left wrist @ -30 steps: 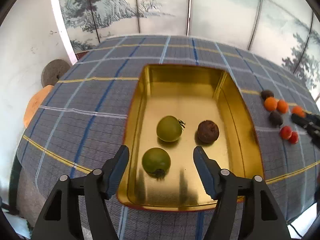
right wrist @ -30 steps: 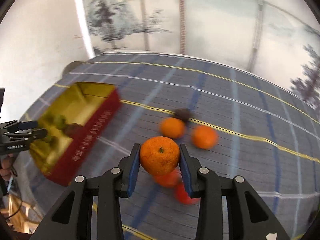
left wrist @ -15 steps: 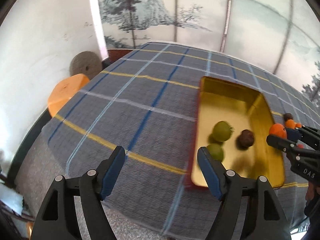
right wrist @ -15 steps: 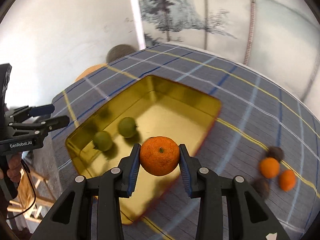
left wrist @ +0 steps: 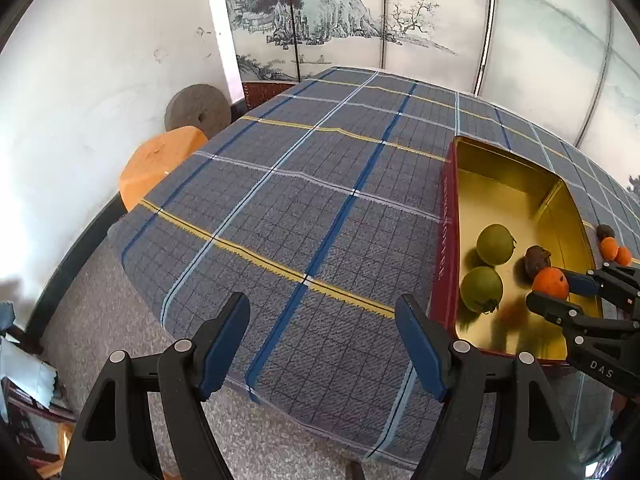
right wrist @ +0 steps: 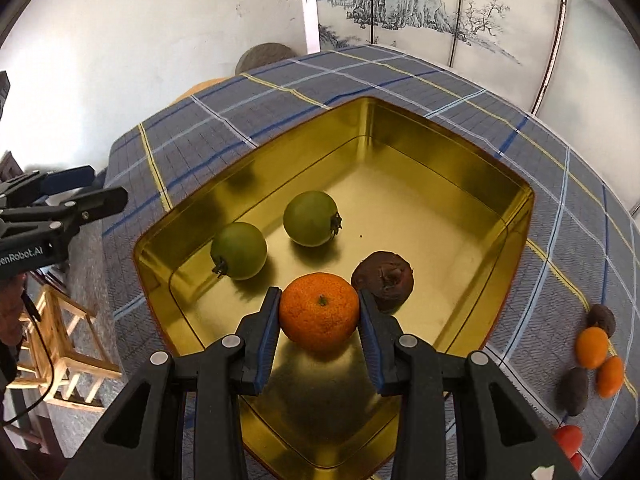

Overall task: Organize fruits
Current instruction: 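Carry the orange into the tin with the right gripper and release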

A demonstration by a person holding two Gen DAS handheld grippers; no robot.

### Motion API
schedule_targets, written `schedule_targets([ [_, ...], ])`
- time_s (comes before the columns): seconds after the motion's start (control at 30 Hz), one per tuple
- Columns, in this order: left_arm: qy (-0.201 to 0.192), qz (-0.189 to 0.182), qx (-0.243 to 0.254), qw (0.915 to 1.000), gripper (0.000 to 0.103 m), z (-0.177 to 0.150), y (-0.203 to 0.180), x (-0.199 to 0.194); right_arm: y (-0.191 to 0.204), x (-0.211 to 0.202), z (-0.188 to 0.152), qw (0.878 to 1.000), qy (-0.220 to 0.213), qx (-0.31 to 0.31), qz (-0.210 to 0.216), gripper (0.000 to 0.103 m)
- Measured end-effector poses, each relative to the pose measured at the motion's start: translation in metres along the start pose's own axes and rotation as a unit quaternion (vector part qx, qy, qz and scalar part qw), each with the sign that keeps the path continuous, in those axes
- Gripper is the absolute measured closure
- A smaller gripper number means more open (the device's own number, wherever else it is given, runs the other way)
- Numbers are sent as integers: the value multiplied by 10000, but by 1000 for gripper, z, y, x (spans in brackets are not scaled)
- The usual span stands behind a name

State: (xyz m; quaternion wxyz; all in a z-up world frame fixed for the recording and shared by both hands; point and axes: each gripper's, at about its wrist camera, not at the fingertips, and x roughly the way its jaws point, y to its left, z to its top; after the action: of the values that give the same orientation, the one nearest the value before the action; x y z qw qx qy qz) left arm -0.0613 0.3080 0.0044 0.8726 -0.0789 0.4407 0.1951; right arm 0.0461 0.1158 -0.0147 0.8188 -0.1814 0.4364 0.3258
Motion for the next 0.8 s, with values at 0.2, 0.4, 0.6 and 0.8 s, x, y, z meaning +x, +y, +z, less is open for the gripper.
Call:
schedule_targets([
  [0.2,36,6,-1,10000,27,-4,-1,-1,-2,5,-1,9999,55,-2,-143,67],
  [0.4,48,-24,-25,10000,27,-8,-2,-5,-2,4,-4,9998,5,22,-198,66],
  [0.6,-42,-144,10,9999,27,-4,-13,-14,-6,-12,-3,9993,-241,236,-140,55],
  [0.8,-219,-462,274,9983,27,5,-47,-27,-30,-61,-23,9953,-751,559,-256,55],
])
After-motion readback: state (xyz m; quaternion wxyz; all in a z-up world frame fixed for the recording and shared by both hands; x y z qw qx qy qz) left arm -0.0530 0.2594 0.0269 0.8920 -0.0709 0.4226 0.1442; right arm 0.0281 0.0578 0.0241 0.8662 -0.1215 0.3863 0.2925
